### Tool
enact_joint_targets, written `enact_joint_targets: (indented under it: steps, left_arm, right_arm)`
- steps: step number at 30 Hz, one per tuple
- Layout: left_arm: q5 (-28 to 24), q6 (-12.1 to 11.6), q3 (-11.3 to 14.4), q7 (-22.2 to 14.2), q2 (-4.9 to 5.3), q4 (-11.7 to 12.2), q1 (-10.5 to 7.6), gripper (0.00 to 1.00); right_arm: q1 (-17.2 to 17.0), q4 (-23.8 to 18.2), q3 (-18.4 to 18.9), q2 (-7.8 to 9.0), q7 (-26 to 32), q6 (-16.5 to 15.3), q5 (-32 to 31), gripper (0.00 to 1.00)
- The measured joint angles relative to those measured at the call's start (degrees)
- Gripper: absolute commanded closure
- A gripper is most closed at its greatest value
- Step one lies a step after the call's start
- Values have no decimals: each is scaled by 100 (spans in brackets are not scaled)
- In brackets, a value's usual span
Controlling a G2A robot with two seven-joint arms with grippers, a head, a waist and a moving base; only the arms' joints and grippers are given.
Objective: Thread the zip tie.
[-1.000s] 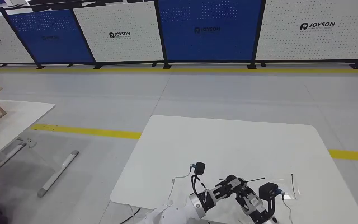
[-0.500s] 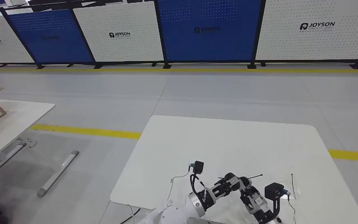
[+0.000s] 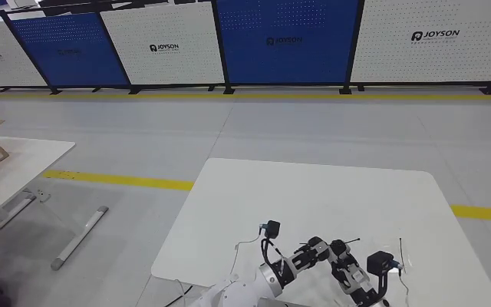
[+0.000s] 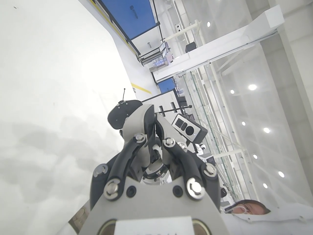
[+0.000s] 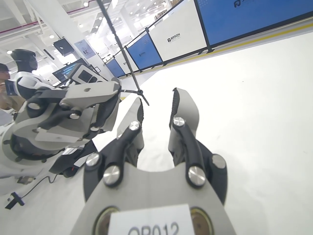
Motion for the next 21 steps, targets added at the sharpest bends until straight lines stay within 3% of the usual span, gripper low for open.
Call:
enact_joint_targets:
  steps: [4,13,21]
  left_arm:
    - [31,29,-1,12,-1,8,2,100]
    - [100,35,35,43,-12,16,-5,100]
    - [140,-15,31,48,-11,9,21,100]
  right_arm:
    - [8,-9,-14,18,-35,0,12,76]
    - [12,-43,-34,53,-79,0,2,100]
    - [29,-22,-55,70,-92,0,21,100]
